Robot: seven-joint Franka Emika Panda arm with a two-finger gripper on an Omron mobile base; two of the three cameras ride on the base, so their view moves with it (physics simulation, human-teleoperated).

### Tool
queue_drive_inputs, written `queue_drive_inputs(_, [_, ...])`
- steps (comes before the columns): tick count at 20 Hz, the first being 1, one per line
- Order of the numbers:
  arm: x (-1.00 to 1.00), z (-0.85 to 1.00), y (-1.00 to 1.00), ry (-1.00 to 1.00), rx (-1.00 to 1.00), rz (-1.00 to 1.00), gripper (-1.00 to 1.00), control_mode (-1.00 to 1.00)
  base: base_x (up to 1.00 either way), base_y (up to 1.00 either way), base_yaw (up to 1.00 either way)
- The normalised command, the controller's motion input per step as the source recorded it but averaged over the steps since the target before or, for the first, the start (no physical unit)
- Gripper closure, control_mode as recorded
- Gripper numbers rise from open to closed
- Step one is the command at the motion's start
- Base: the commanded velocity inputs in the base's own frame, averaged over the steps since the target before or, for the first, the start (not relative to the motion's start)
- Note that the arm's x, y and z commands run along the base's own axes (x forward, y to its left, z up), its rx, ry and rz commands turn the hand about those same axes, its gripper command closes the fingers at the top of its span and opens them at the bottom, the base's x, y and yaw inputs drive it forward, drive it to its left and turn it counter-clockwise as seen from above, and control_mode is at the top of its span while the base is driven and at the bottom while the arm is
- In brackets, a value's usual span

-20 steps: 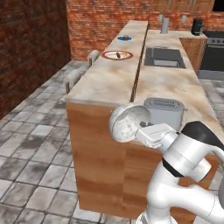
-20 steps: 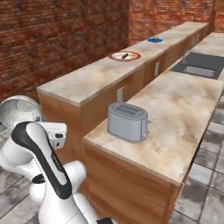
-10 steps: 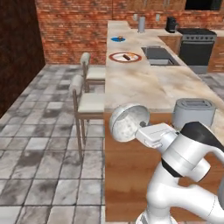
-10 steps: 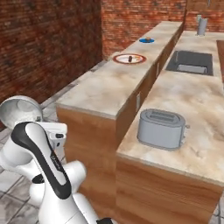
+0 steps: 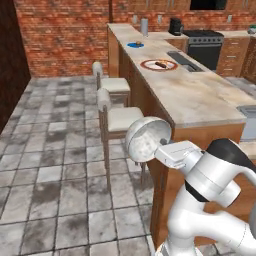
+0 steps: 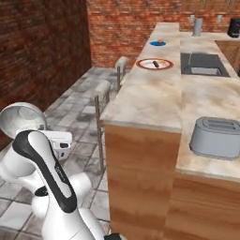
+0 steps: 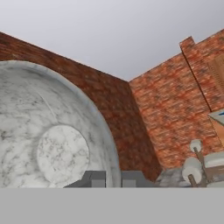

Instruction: Take the smaller bowl and place it next to the appetizer plate on the dining counter , and place the larger bowl next to the plate with cooked food.

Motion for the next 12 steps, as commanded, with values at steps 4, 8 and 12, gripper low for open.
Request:
queue_drive_inputs(4, [0.00, 0.00, 0.00, 0.00, 0.00, 0.00, 1.00, 1.00, 0.51, 1.00, -0.40])
queue_drive_inputs(8, [0.00, 0.00, 0.00, 0.00, 0.00, 0.00, 1.00, 1.00, 0.67, 1.00, -0.47])
queue_drive_inputs(12, [0.00, 0.00, 0.00, 0.00, 0.00, 0.00, 1.00, 1.00, 0.88, 0.95, -0.61])
